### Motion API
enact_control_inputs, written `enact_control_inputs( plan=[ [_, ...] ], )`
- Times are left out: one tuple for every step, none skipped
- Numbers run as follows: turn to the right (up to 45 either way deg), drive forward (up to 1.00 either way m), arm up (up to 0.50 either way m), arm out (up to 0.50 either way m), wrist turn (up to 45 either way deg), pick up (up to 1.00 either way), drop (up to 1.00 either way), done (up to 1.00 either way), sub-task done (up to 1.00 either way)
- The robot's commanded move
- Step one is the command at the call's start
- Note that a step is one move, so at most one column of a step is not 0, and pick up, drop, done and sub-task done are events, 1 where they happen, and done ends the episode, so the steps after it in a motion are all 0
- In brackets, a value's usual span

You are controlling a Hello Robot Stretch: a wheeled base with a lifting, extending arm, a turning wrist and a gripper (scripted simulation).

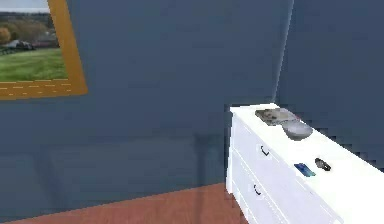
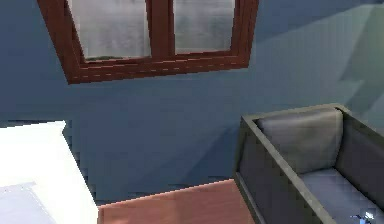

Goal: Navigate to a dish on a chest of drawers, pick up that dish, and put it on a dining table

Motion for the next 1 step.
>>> enact_control_inputs(
  plan=[
    [-12.0,0.0,0.0,0.0,0.0,0.0,0.0,0.0,0.0]
  ],
)
